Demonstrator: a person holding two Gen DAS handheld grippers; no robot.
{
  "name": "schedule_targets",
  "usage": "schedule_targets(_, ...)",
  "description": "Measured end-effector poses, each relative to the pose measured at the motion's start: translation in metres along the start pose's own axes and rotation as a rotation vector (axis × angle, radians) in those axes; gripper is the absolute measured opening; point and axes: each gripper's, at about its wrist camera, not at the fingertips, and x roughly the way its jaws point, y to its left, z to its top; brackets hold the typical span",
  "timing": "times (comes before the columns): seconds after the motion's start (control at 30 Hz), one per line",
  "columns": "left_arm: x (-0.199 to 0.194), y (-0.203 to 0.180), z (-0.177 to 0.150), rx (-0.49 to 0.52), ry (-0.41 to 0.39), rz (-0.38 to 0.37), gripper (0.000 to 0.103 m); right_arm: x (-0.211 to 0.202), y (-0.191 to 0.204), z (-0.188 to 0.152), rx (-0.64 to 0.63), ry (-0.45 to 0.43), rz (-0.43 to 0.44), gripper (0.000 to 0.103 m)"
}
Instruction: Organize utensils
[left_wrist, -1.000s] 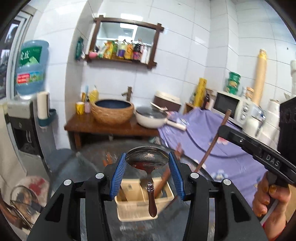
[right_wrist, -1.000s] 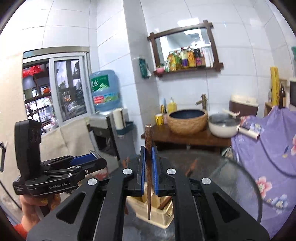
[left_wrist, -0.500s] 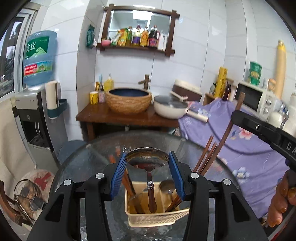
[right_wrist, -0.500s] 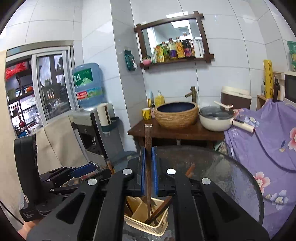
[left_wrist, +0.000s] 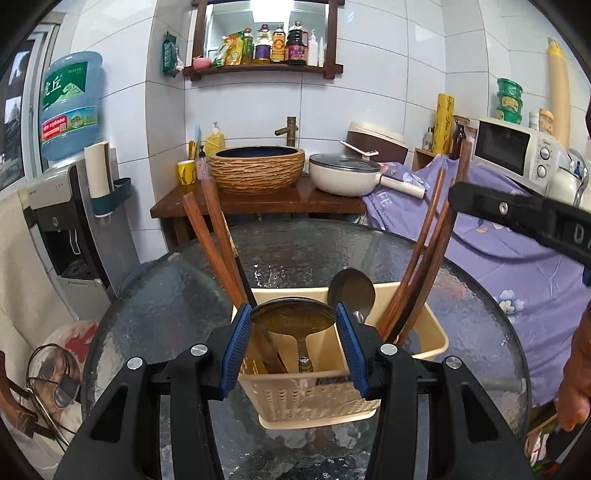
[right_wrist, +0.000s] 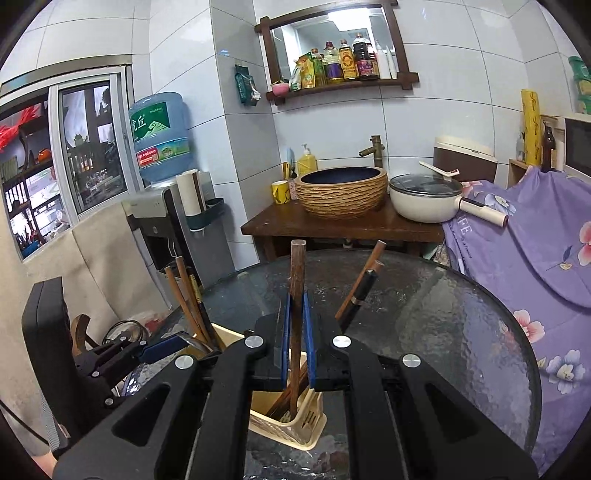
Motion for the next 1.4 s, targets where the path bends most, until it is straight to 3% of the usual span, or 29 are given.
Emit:
schedule_targets(0.13, 0.001, -0.002, -0.001, 0.013, -0.002, 0.01, 0.046, 0.002, -0.006, 0.002, 0.017, 0.003, 0.004, 0.008)
schedule_targets(0.2, -0.001, -0.003, -0.002, 0.02, -0.011, 0.016, 0.047, 0.001, -0.008, 0.002, 0.026, -0.004, 0.002, 0.013)
schedule_targets(0.23, -0.003, -0.004, -0.002, 0.025, -0.023, 0.019, 0.048, 0.0, -0.008, 0.002, 0.029, -0.007, 0.002, 0.031)
schedule_targets(0.27, -0.007, -0.006, -0.003, 0.037, -0.042, 0.024, 0.054, -0.003, -0.011, 0.001, 0.037, -0.021, 0.002, 0.055)
schedule_targets(0.3, -0.013, -0.008, -0.004, 0.051, -0.064, 0.031, 0.064, -0.006, -0.011, 0.0, 0.042, -0.034, -0.001, 0.063)
schedule_targets(0.43, -0.038, -0.014, -0.01, 0.078, -0.153, 0.036, 0.083, -0.025, -0.01, -0.007, 0.013, -0.091, -0.016, 0.064)
schedule_targets(0.5, -0.052, -0.016, -0.019, 0.087, -0.197, 0.022, 0.093, -0.038, -0.01, -0.015, 0.006, -0.119, -0.012, 0.07)
schedule_targets(0.57, -0.064, -0.017, -0.028, 0.091, -0.236, 0.006, 0.096, -0.052, -0.012, -0.026, 0.012, -0.156, -0.024, 0.089)
schedule_targets(0.77, -0.106, -0.017, -0.078, 0.102, -0.342, -0.052, 0.096, -0.086, 0.003, -0.091, -0.075, -0.165, -0.057, 0.097)
schedule_targets(0.93, -0.138, -0.012, -0.127, 0.077, -0.361, 0.025, 0.096, -0.124, 0.023, -0.151, -0.148, -0.241, -0.118, 0.097)
schedule_targets(1.07, -0.16, -0.009, -0.161, 0.057, -0.351, 0.071, 0.096, -0.158, 0.04, -0.197, -0.174, -0.306, -0.107, 0.097)
schedule_targets(1.2, -0.182, -0.005, -0.185, -0.014, -0.378, 0.119, 0.096, -0.18, 0.053, -0.227, -0.194, -0.305, -0.094, 0.097)
schedule_targets(1.4, -0.189, -0.023, -0.203, 0.075, -0.351, 0.193, 0.096, -0.207, 0.064, -0.264, -0.156, -0.304, -0.094, 0.097)
